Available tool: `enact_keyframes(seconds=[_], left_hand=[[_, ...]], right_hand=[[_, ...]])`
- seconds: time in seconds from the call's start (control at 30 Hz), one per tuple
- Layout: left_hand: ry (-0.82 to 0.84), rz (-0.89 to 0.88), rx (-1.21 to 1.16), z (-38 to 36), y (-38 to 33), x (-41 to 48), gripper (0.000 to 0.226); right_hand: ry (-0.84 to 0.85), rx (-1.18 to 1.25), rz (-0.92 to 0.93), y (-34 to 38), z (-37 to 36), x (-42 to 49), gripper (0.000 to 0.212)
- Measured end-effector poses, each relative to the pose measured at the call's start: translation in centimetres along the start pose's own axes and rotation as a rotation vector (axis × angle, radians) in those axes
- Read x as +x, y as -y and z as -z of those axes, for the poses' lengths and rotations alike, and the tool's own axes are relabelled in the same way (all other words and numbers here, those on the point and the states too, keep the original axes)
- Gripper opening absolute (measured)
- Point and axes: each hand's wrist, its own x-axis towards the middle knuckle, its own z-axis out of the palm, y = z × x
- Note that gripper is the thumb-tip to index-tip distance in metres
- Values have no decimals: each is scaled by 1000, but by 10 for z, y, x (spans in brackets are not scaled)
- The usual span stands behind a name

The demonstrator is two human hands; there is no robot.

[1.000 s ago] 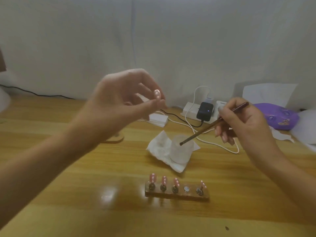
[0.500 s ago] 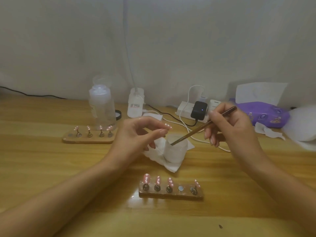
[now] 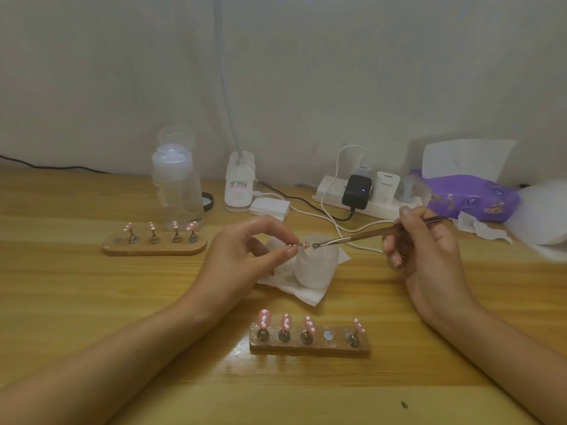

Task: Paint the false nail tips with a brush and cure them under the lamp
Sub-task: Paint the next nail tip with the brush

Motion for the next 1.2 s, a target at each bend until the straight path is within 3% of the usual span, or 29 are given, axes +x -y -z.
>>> enact_keyframes(seconds=[0.23,0.47,0.63,0.77,1.2], left_hand=[[8,-10,-11,0,0,0,7],[4,-22,21,0,2,1,8],[6,-27,33,0,3,0,7],[13,-38,30,0,2,1,7],[18,-40,30,0,3,0,6]], right_hand=[[-17,49,-52,0,0,2,20],[86,-5,-37,0,-3,1,21],[29,6,-49,-1,-1,2,19],[98,-20,-14,-1,-3,1,21],[25,-36,-35,-3,0,3,20]])
